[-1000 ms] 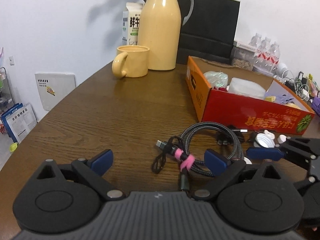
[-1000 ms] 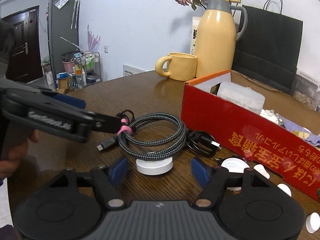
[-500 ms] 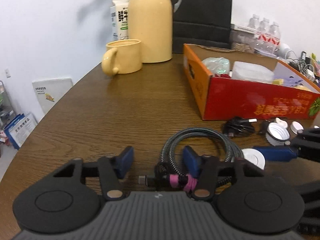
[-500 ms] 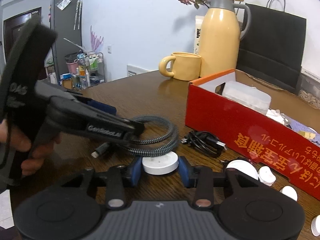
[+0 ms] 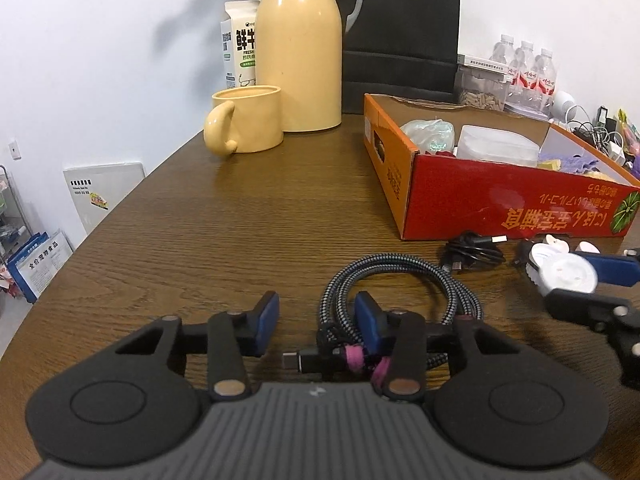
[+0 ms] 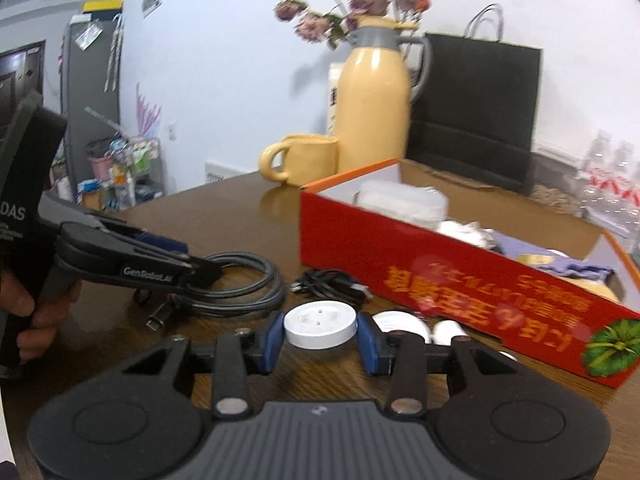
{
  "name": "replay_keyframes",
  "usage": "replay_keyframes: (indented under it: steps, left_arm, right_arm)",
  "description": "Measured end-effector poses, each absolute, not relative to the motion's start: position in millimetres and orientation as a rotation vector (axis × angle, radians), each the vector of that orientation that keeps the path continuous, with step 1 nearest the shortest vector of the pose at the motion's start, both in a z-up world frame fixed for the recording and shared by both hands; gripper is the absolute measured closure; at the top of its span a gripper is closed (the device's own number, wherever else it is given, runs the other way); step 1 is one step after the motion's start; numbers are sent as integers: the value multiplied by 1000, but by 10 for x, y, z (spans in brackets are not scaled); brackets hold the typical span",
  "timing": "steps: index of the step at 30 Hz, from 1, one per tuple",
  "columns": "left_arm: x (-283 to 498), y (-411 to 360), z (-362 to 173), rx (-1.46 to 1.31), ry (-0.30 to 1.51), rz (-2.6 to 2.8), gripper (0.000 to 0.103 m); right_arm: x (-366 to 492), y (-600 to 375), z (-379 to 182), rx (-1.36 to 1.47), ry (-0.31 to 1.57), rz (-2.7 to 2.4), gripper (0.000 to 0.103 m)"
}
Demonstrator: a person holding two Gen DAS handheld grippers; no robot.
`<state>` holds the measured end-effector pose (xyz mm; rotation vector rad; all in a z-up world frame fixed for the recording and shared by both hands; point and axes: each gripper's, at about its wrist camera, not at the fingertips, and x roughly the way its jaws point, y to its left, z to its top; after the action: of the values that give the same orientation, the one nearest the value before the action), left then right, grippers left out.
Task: Organize objects
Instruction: 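Lift the black cable and white puck up toward the box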
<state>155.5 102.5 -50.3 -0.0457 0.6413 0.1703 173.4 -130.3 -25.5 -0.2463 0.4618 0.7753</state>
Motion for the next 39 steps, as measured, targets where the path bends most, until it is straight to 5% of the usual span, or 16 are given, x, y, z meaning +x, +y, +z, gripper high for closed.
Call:
replay_keyframes:
  steps: [4,9,11,39]
  left_arm:
    - [1525,1067,-466,-99,640,170,44]
    - [1435,1061,-336,-153,584,143,5]
    - [1446,998,-304,-138,585,117,0]
    - [1898,720,-453,-18,865,74,0]
  right_arm:
    - [1712,-1431,-230,-218,438,747,65]
    - [1711,-1538,-217,-195,423,717,65]
    - [1711,-1580,-211,-183,419,706,65]
    - [1737,-1956,-197,-105,369,612,65]
